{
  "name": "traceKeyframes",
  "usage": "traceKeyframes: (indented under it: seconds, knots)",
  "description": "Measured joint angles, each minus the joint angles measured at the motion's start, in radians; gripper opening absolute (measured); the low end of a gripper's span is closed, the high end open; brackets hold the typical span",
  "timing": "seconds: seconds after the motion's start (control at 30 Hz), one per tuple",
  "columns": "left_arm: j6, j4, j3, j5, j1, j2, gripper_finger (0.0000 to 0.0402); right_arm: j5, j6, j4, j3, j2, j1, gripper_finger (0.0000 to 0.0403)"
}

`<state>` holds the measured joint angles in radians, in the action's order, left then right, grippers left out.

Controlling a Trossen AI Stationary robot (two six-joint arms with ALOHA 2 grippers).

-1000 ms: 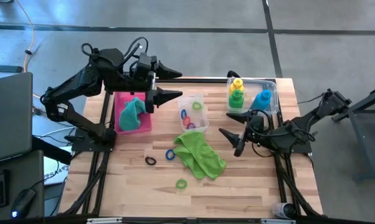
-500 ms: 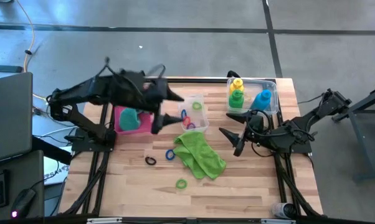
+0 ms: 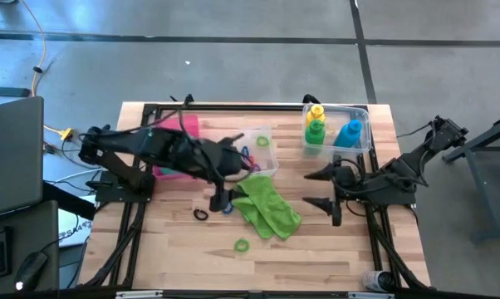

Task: Pick & Place Sports Items
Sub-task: Put the green microfiber towel into the red bin

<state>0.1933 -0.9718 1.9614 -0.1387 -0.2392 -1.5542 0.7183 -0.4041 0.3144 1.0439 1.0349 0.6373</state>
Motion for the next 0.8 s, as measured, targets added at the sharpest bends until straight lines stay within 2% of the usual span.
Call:
traceKeyframes:
  seconds: [0.13, 0.43, 0.67, 0.8]
  knots:
    - [0.036, 0.0, 0.0, -0.039, -0.026, -0.05, 0.0353, -0.113, -0.067, 0.127, 0.0, -0.007, 0.004, 0.0295]
    - [0.119, 0.004, -0.001, -0.043, -0.034, -0.196, 0.0353, -0.376, -0.198, 0.375, 0.0, -0.061, 0.003, 0.0295]
    - [0.124, 0.044, -0.002, -0.039, -0.034, -0.312, 0.0353, -0.407, -0.258, 0.562, 0.0, -0.132, 0.003, 0.0295]
    - [0.169, 0.052, -0.002, -0.028, -0.026, -0.364, 0.0353, -0.408, -0.259, 0.603, 0.0, -0.157, 0.003, 0.0295]
